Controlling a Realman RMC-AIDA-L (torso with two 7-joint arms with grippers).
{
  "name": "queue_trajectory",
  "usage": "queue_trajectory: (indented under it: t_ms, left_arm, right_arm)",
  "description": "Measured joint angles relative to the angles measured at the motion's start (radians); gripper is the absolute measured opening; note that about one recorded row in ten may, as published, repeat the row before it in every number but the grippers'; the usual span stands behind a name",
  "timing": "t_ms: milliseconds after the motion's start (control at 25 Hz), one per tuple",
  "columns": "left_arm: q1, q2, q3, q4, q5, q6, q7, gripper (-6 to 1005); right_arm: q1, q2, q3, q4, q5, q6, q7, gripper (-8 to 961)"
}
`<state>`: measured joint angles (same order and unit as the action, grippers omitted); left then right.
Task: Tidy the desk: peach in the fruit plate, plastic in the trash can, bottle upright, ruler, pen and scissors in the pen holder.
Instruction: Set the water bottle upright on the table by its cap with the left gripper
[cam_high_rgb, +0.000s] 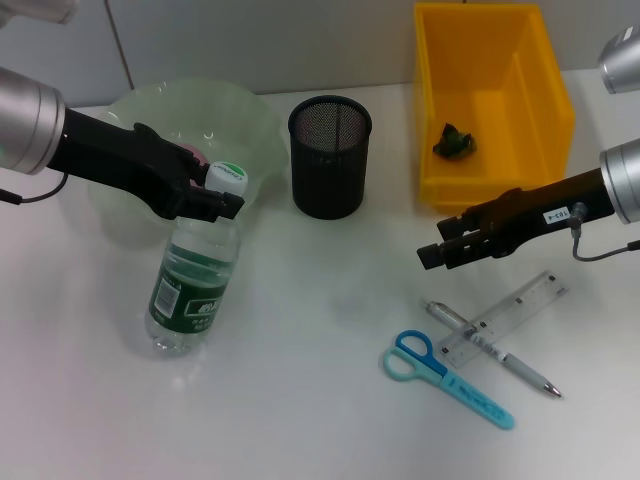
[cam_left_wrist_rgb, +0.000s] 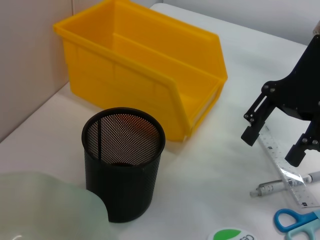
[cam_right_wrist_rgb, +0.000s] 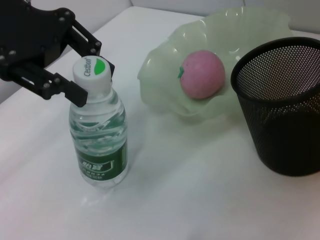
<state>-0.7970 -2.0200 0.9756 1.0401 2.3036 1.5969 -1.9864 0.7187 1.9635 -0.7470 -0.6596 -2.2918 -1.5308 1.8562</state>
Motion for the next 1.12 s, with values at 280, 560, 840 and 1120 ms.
queue_trajectory:
  t_ms: [280,560,840,1120]
  left_arm:
    - [0.000,0.006,-0.002,0.002,0.000,0.003,0.003,445]
    - [0.001,0.007,-0.014,0.032,0.001,0.027,0.010,444]
    - [0.008,0.006,-0.014,0.050,0.000,0.034,0.010,444]
    - [0.012,0.006,-0.014,0.064,0.000,0.050,0.012,445]
  right_arm:
    - [0.003,0.004,0.000,0.000,0.000,0.000,0.002,725]
    - [0.005,0.005,0.003,0.000,0.001,0.000,0.004,724]
    - [0.006,0.008,0.003,0.000,0.003,0.002,0.007,724]
    - [0.007,0.008,0.003,0.000,0.003,0.002,0.013,724]
